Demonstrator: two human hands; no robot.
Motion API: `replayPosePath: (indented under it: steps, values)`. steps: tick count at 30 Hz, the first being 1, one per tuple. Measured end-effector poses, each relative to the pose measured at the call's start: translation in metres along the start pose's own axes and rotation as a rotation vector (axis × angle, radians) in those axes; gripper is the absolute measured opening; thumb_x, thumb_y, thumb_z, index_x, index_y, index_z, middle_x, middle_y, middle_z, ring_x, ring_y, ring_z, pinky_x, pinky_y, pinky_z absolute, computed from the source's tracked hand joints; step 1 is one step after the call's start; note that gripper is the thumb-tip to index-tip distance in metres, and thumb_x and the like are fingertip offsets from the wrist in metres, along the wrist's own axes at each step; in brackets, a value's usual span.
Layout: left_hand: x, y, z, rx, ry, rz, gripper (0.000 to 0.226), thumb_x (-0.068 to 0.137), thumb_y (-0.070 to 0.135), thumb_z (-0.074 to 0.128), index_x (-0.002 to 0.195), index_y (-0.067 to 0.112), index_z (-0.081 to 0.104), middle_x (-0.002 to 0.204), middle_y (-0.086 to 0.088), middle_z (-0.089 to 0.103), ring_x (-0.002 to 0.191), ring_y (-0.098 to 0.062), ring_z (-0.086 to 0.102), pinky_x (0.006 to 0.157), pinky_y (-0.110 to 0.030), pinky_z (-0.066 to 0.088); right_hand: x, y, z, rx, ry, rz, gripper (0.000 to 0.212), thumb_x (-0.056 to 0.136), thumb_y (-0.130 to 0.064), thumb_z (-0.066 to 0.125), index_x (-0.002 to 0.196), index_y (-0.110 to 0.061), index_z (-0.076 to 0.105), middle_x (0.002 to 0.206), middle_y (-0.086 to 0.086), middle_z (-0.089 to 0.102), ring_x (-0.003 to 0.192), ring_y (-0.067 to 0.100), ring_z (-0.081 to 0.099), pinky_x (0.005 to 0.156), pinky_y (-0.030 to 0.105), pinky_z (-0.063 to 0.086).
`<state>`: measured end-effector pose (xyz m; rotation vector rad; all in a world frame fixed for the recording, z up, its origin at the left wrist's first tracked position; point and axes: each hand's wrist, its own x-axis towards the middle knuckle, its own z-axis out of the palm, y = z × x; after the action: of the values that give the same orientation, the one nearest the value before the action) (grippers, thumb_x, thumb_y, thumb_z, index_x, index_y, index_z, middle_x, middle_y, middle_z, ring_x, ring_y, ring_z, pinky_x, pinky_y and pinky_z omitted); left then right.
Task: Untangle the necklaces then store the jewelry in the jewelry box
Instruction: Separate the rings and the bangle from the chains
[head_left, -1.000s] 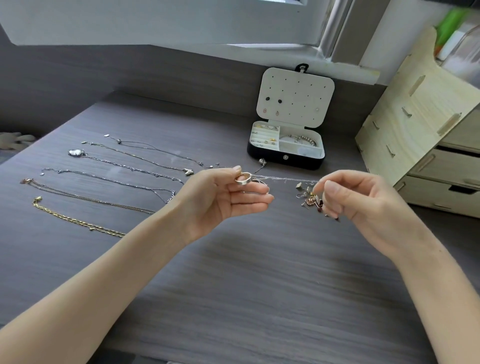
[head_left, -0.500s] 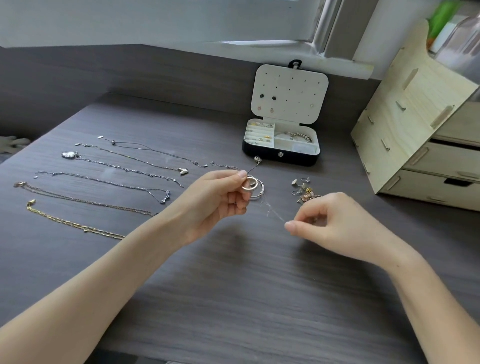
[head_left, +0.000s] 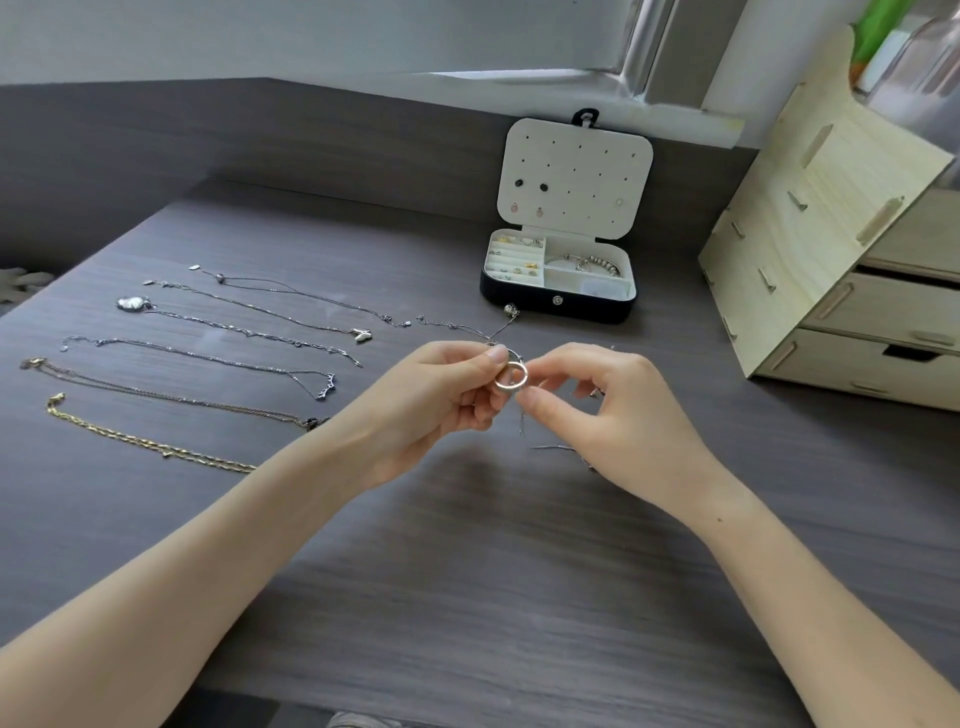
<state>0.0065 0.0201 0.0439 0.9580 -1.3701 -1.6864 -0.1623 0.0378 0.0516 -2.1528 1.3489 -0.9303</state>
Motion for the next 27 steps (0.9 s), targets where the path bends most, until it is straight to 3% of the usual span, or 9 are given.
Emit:
replayPosePath:
  steps: [3, 6, 8, 11, 12, 15, 19, 27]
  values:
    - [0.0, 0.0, 0.0, 0.008, -0.011, -0.005, 0.028, 0.094, 0.02, 0.043, 0.074, 0.011, 0.059, 0.062, 0.0, 0.049, 0.056, -0.009, 0.04, 0.056, -0.017, 0.037, -0.001, -0.001, 0.0, 0.039, 0.064, 0.011, 0.006, 0.082, -0.02, 0.069, 0.084, -0.02, 0.074, 0.075, -0.014, 0.067, 0.074, 0.0, 0.059, 0.064, 0.011, 0.037]
    - [0.0, 0.0, 0.0, 0.033, 0.016, -0.011, 0.033, 0.096, 0.018, 0.043, 0.068, 0.015, 0.059, 0.063, 0.0, 0.049, 0.057, -0.01, 0.039, 0.058, -0.019, 0.037, -0.003, -0.001, -0.004, 0.015, 0.101, 0.057, 0.008, 0.081, -0.014, 0.071, 0.075, -0.021, 0.073, 0.069, -0.014, 0.066, 0.07, 0.004, 0.059, 0.06, 0.019, 0.041]
    - [0.0, 0.0, 0.0, 0.061, 0.043, -0.014, 0.033, 0.097, 0.018, 0.043, 0.068, 0.014, 0.057, 0.065, -0.001, 0.048, 0.058, -0.011, 0.038, 0.06, -0.021, 0.035, -0.004, -0.002, -0.007, 0.049, 0.099, 0.101, 0.012, 0.08, -0.011, 0.07, 0.07, -0.017, 0.07, 0.064, -0.01, 0.064, 0.061, 0.004, 0.055, 0.055, 0.017, 0.04]
    - [0.001, 0.0, 0.0, 0.078, 0.079, -0.016, 0.033, 0.098, 0.017, 0.043, 0.069, 0.013, 0.056, 0.067, -0.003, 0.047, 0.059, -0.011, 0.038, 0.06, -0.022, 0.034, -0.003, -0.002, -0.013, 0.276, 0.025, 0.236, 0.012, 0.074, -0.018, 0.065, 0.068, -0.007, 0.064, 0.07, 0.01, 0.065, 0.063, 0.023, 0.054, 0.06, 0.033, 0.043]
    - [0.001, 0.0, 0.0, 0.079, 0.083, -0.018, 0.032, 0.098, 0.016, 0.043, 0.069, 0.013, 0.056, 0.067, -0.003, 0.047, 0.059, -0.011, 0.038, 0.06, -0.022, 0.034, -0.003, -0.002, -0.014, 0.367, 0.001, 0.281, 0.014, 0.069, -0.019, 0.06, 0.066, -0.005, 0.061, 0.071, 0.015, 0.063, 0.063, 0.021, 0.052, 0.061, 0.032, 0.042]
    - [0.001, -0.001, 0.0, 0.085, 0.088, -0.024, 0.032, 0.098, 0.016, 0.043, 0.069, 0.012, 0.055, 0.066, -0.003, 0.048, 0.059, -0.011, 0.039, 0.06, -0.022, 0.035, 0.0, 0.0, -0.019, 0.659, -0.038, 0.367, 0.01, 0.065, -0.013, 0.049, 0.058, -0.008, 0.054, 0.063, 0.009, 0.059, 0.061, 0.015, 0.05, 0.059, 0.024, 0.043]
    - [0.002, -0.003, -0.001, 0.104, 0.088, -0.022, 0.032, 0.099, 0.017, 0.043, 0.069, 0.012, 0.054, 0.065, -0.002, 0.048, 0.056, -0.01, 0.04, 0.059, -0.022, 0.036, -0.001, 0.003, -0.028, 0.877, -0.032, 0.391, 0.007, 0.066, -0.012, 0.044, 0.06, -0.008, 0.044, 0.055, 0.008, 0.053, 0.056, 0.019, 0.048, 0.06, 0.029, 0.05]
    - [0.005, -0.01, -0.001, 0.301, 0.158, 0.012, 0.032, 0.098, 0.019, 0.045, 0.068, 0.012, 0.054, 0.06, 0.004, 0.052, 0.052, -0.005, 0.043, 0.053, -0.015, 0.036, -0.002, -0.002, -0.038, 0.945, -0.034, 0.23, 0.013, 0.074, -0.009, 0.048, 0.062, -0.01, 0.052, 0.045, 0.001, 0.033, 0.046, 0.017, 0.025, 0.046, 0.025, 0.027]
